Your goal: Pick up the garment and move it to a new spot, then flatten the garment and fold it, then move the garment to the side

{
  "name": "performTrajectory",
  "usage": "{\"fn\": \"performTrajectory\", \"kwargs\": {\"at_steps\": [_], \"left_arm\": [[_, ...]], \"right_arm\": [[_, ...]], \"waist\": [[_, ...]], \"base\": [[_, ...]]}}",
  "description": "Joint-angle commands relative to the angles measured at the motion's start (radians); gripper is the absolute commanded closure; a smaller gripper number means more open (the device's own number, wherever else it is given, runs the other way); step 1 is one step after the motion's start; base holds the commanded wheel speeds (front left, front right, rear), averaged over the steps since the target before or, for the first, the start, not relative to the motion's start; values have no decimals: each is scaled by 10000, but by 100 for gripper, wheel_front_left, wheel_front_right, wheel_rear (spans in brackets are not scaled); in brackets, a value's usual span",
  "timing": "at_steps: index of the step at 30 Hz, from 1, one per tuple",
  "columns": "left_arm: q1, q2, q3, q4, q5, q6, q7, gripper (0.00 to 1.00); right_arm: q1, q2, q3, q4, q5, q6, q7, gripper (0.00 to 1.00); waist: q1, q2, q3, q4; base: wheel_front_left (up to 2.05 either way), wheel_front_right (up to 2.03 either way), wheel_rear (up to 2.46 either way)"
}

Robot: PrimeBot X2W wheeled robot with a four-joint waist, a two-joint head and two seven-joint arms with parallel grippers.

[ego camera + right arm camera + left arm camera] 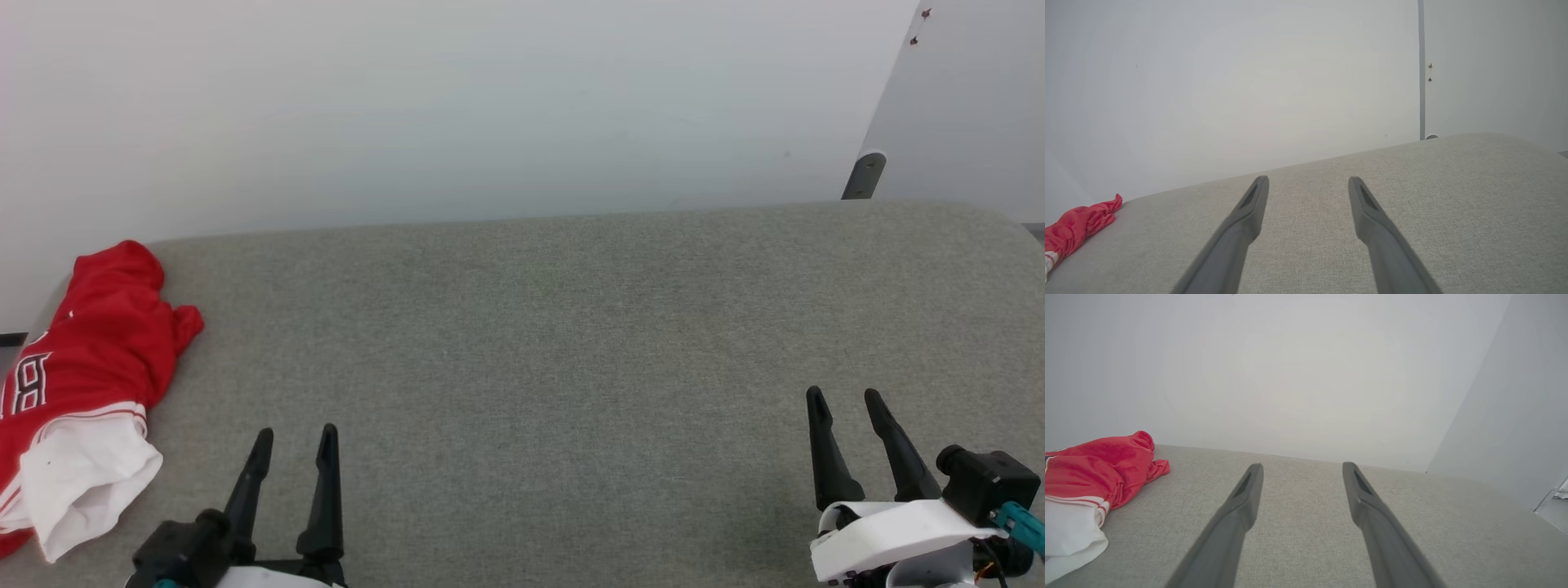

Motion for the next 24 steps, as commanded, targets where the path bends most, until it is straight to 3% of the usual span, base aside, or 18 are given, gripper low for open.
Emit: {"fn": "performTrajectory", "kwargs": {"at_steps": [1,17,24], "left_arm": [[75,7,-9,-77,207,-28,-82,0],[252,29,-68,-243,1240,-93,-364,0],[293,-10,-30,-245,1185,-138,-343,0]], "right_arm": [[-110,-3,41,-70,-245,6,-78,0],[-102,-7,73,-158,-1309,7,-318,0],[-87,-7,-2,-176,-1339,7,-301,0]], "waist": [[0,0,-4,-6],[-1,0,-73,-54],[-1,0,-90,-64]], "base": [[0,0,0],[0,0,0],[0,0,0]]}}
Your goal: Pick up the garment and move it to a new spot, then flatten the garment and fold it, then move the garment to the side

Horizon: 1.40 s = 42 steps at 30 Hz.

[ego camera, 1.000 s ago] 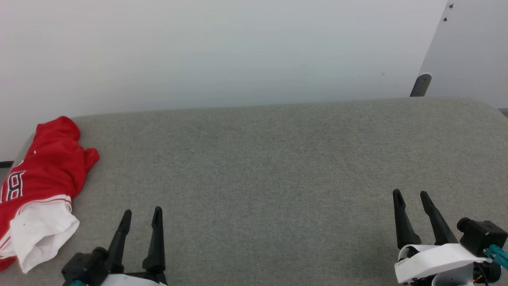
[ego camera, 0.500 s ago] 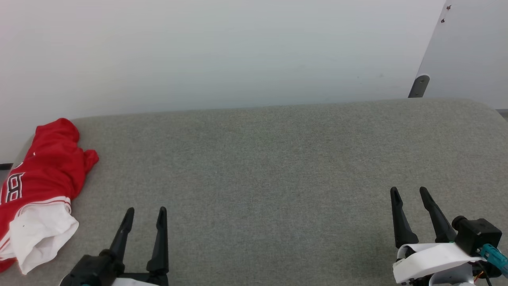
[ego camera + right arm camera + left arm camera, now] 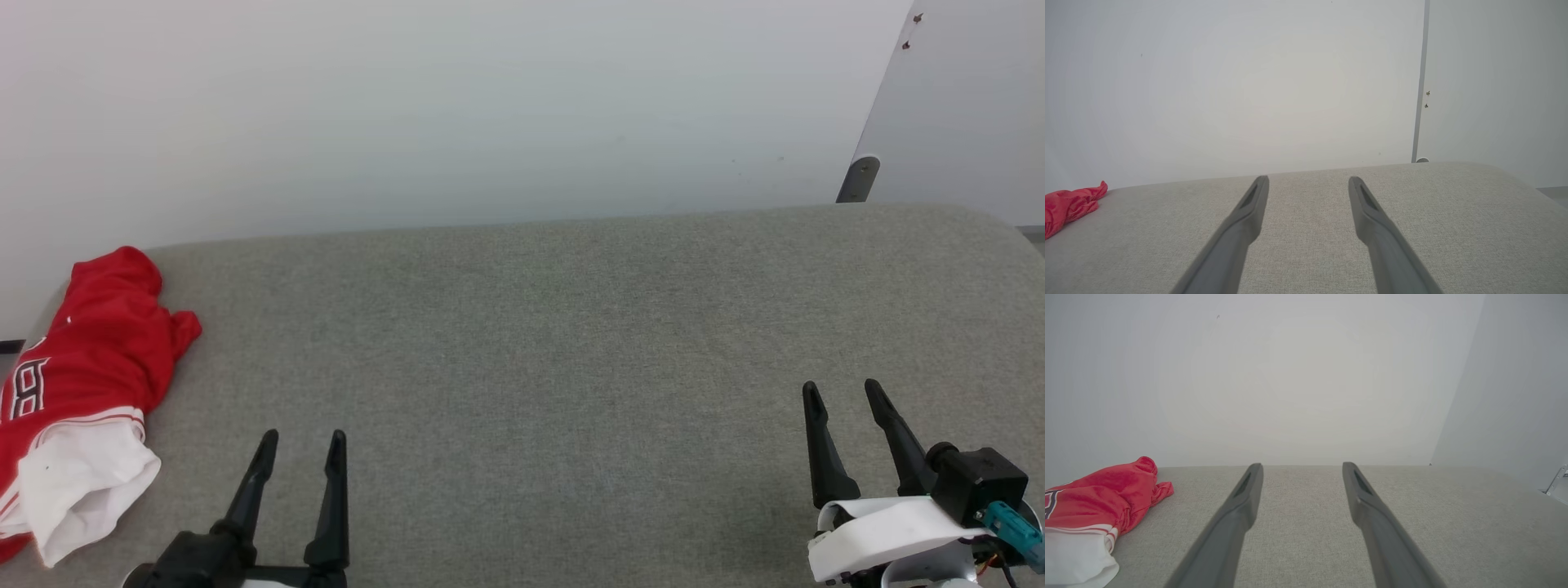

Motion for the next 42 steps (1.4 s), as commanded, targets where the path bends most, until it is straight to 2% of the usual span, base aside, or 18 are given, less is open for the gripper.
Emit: {"fn": "performTrajectory", "kwargs": {"at_steps": [1,6,10,18,29,36,42], "left_arm": [[87,-15,19,-24,-17,-51,-5,0],[104,-42,18,73,-78,-67,-5,0],[-18,-43,26,283,-216,-56,52,0],[-232,280,325,577,-248,232,418,0],[-166,652,688,233,-278,633,959,0],[-92,598,779,-124,-498,756,1091,0],[-745,809,691,-311,-876,409,1627,0]], "right_arm": [[-59,-3,-7,-24,-108,7,-41,0],[-9,-3,-39,4,-115,7,-61,0],[138,4,-115,10,-128,7,-23,0],[306,-1,11,52,20,8,35,0],[123,2,798,393,547,6,-19,0],[-354,-2,1177,654,707,6,-30,0],[-494,-4,1073,822,657,6,-81,0]], "waist": [[0,0,-7,0],[0,0,-52,61],[0,0,-196,453],[0,0,-641,1976],[0,0,-1100,4152],[0,0,-769,4577],[0,0,-629,4691]], "base": [[0,0,0],[0,0,0],[0,0,0],[0,0,0],[0,0,0],[0,0,0],[0,0,0]]}}
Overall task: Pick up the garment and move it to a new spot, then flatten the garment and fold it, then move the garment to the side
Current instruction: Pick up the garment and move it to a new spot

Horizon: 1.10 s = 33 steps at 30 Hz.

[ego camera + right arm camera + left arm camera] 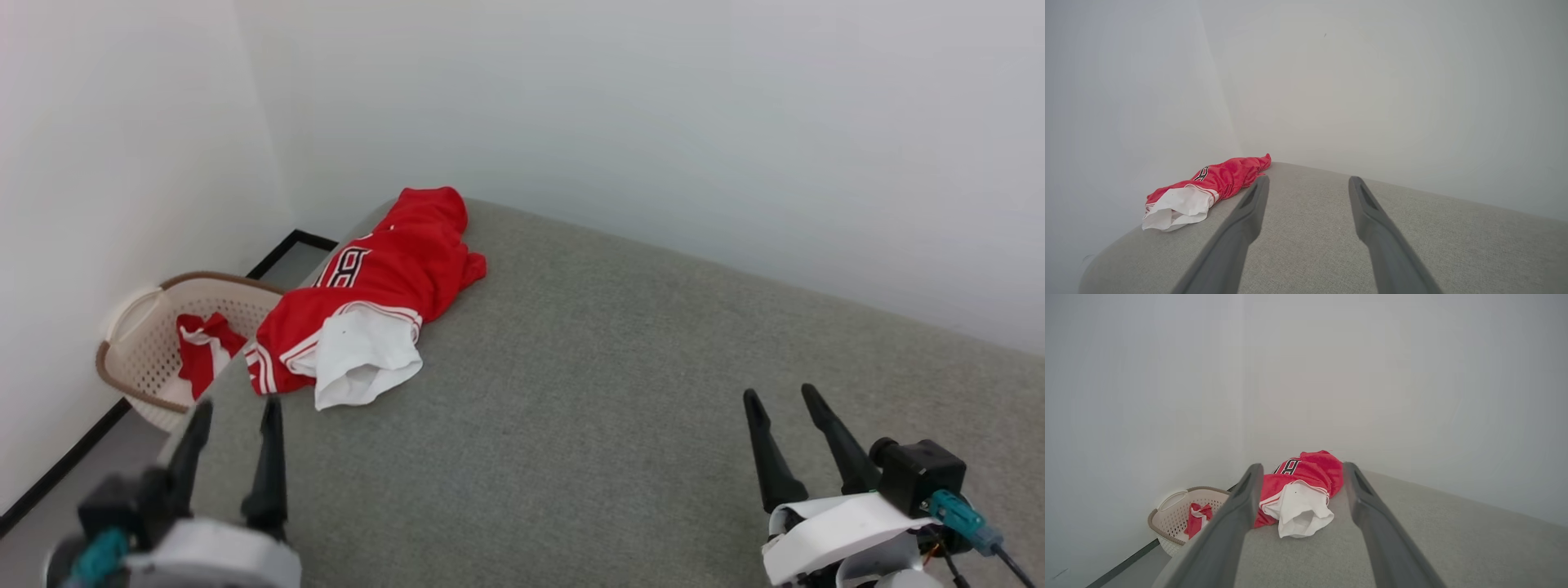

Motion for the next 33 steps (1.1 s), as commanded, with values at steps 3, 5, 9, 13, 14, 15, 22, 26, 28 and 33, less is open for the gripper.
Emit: {"fn": "performTrajectory", "kwargs": {"at_steps": [3,5,9,13,14,15,22,26,28,33], "left_arm": [[-1017,426,-95,-6,-317,-383,744,0],[-1618,629,-14,-5,-501,-447,1147,0],[-2684,938,184,110,-884,-530,1715,0],[-4153,1300,354,859,-1542,-680,2643,0],[-4552,1433,347,1102,-1653,-732,2924,0],[-4987,1514,335,1351,-1838,-741,3183,0],[-7244,1971,121,3508,-2650,-920,4761,0],[-8124,2145,-2,4771,-2910,-978,5371,0],[-8550,2221,-141,5382,-2926,-988,5619,0],[-9500,2244,-233,6951,-3081,-887,6158,0]], "right_arm": [[89,-4,-309,-63,-241,4,-13,0],[24,-28,-388,-251,-348,4,99,0],[-237,-245,-514,-739,-575,4,371,0],[-601,-592,-714,-1430,-736,4,759,0],[-685,-668,-804,-1598,-718,4,870,0],[-785,-765,-881,-1769,-725,4,938,0],[-1315,-1252,-1122,-2923,-842,4,1525,0],[-1527,-1430,-1142,-3457,-832,4,1798,0],[-1608,-1518,-1183,-3681,-837,4,1905,0],[-1731,-1648,-1237,-4260,-824,4,2150,0]], "waist": [[0,-1,227,129],[0,-1,531,-12],[0,-1,1351,-298],[0,-1,2525,-725],[0,-1,2794,-816],[0,-1,3064,-898],[0,-1,4796,-1534],[0,-1,5552,-1853],[0,-1,5853,-1979],[0,-1,6469,-2199]], "base": [[0,0,0],[0,0,0],[0,0,0],[0,0,0],[0,0,0],[0,0,0],[0,0,0],[0,0,0],[0,0,0],[0,0,0]]}}
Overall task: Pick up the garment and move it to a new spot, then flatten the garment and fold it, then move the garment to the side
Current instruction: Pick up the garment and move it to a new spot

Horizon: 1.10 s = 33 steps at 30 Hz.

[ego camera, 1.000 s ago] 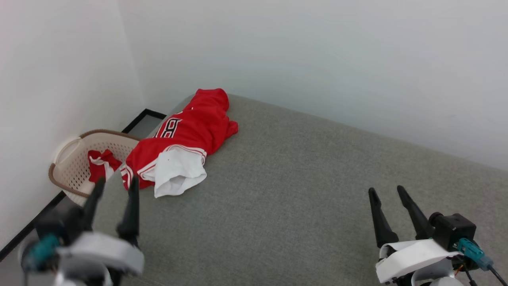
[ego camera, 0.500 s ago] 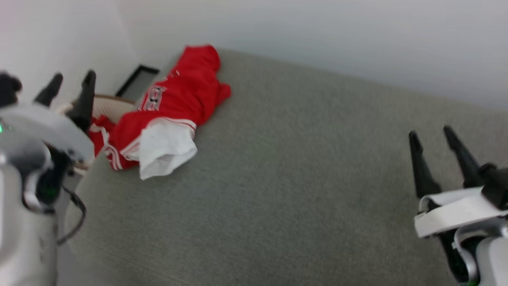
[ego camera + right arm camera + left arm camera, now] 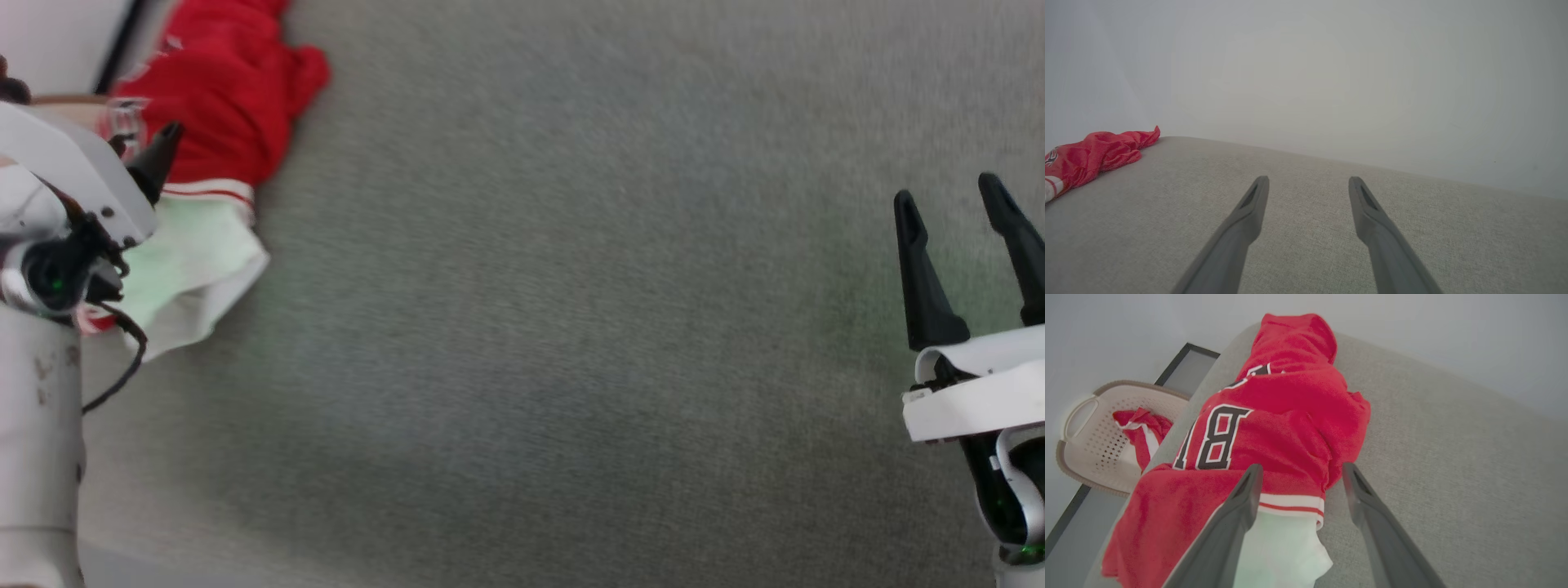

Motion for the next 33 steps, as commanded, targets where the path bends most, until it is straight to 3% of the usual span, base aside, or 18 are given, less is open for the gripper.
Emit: {"fn": "performTrajectory", "kwargs": {"at_steps": [1,7,17,18,20,33], "left_arm": [[-326,26,1,433,-62,93,126,0],[-1137,43,-270,2166,90,358,777,0],[-1533,-272,-602,4003,115,218,659,0],[-1570,-300,-642,4098,115,175,620,5],[-1701,-281,-735,4138,169,54,395,100],[-2420,901,-1526,3358,575,-187,-1175,100]], "right_arm": [[-239,-33,2,-176,-45,4,75,0],[-342,-70,27,-644,-59,4,382,0],[-308,-29,-21,-941,-61,4,703,0],[-287,-25,-33,-950,-70,4,712,0],[-224,-5,-73,-938,-85,4,716,0],[504,504,-22,-3,155,4,90,0]], "waist": [[0,0,1318,-950],[0,0,1657,-1067],[0,0,1610,-1125],[0,0,1563,-1115],[0,0,1430,-1070],[0,0,-625,-695]], "base": [[0,0,0],[0,0,0],[0,0,0],[0,0,0],[0,0,0],[0,0,0]]}}
